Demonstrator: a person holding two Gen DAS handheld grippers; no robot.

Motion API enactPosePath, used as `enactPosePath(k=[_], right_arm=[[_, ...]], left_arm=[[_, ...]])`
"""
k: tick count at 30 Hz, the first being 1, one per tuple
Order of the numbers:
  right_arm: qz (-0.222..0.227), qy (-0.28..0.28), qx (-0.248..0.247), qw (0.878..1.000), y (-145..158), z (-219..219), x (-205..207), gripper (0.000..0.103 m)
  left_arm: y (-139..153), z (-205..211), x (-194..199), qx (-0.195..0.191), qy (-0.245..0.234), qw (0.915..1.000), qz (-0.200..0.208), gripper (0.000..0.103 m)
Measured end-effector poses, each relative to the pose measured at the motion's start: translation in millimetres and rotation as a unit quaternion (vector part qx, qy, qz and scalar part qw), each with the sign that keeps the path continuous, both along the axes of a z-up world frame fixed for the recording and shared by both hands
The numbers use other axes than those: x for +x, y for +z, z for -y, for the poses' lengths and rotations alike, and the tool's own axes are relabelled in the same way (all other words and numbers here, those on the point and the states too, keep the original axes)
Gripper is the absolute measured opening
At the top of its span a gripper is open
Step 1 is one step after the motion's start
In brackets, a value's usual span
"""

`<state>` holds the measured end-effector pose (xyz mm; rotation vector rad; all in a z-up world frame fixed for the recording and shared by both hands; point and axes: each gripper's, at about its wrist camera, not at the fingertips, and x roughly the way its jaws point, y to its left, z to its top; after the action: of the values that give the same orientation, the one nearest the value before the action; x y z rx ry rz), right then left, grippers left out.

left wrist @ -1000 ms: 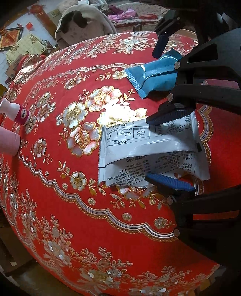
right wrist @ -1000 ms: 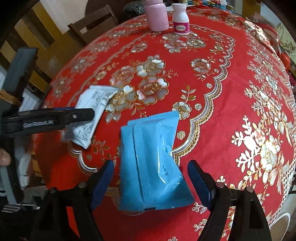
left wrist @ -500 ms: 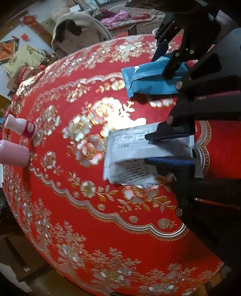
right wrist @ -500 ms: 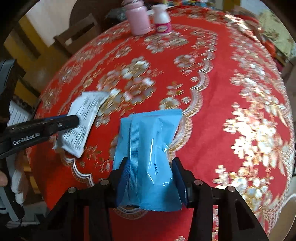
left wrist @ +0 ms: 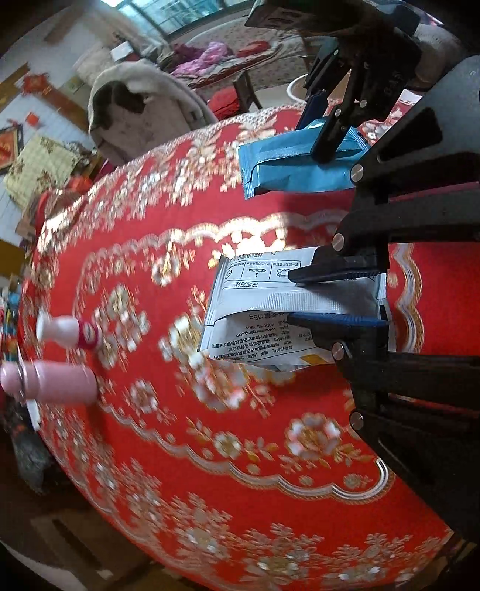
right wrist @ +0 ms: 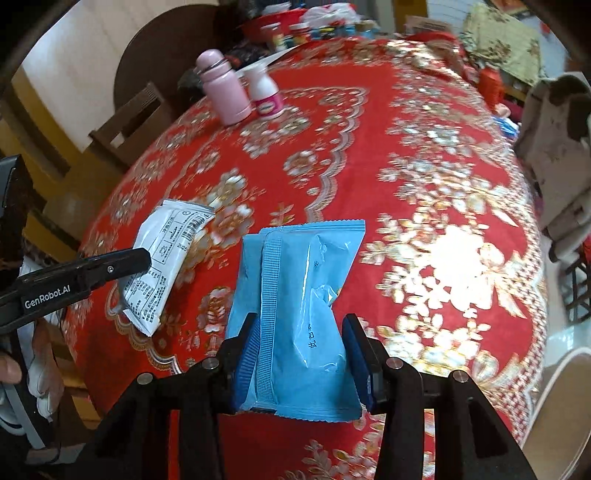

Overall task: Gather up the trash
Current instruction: 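Carry the white wrapper and blue packet over the beige bin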

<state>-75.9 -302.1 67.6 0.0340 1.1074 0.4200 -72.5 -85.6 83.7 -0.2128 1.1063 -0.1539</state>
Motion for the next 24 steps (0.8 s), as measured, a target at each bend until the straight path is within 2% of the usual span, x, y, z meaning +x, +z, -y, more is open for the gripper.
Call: enactPosePath(k=[14, 24], right_arm=[[0.012, -0.086, 0.002, 0.996, 14.4, 71.4, -15.0, 0.044], [0.012, -0.148, 0.001, 0.989, 17.4, 124.5, -34.4, 0.044]], left_arm=[[15.6, 70.6, 10.7, 0.011, -0.072, 0.9971, 0.023, 0.013], [19.4, 128.4, 14.2, 0.014, -0.130, 0.9909, 0.030, 0.013]])
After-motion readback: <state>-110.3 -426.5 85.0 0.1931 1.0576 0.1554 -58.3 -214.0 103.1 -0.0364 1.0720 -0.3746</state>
